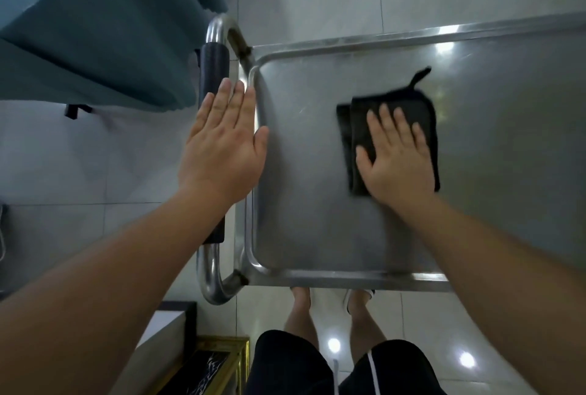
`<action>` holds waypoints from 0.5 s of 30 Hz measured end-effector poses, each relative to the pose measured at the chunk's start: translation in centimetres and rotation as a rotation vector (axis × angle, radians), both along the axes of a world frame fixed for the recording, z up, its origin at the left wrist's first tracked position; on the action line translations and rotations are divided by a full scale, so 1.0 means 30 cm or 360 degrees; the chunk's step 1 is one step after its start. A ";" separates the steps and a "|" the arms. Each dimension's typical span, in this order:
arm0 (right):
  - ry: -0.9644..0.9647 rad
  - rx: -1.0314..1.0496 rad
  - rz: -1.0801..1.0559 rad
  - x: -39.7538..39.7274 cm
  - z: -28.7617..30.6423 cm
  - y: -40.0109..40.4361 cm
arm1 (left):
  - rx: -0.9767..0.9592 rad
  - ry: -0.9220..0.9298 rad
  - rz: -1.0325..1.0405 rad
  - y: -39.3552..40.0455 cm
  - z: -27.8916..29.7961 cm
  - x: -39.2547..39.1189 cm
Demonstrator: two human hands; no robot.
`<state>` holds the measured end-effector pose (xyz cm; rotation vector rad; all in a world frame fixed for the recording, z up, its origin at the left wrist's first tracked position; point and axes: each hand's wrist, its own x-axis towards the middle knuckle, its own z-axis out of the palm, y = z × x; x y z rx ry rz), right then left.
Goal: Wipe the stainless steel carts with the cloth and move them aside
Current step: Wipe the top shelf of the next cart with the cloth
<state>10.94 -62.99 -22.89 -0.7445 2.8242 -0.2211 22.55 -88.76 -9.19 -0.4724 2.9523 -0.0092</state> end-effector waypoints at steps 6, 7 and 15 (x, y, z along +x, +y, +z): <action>-0.0133 0.0009 -0.0065 -0.406 0.036 -0.194 | -0.0050 -0.0013 0.0005 0.003 0.001 -0.004; -0.0141 0.0017 -0.0048 -0.438 0.038 -0.203 | -0.0066 -0.0015 0.0006 0.004 -0.001 -0.005; -0.0160 0.0059 0.0004 -0.273 0.061 -0.046 | -0.0131 -0.0026 -0.0004 0.007 -0.009 -0.008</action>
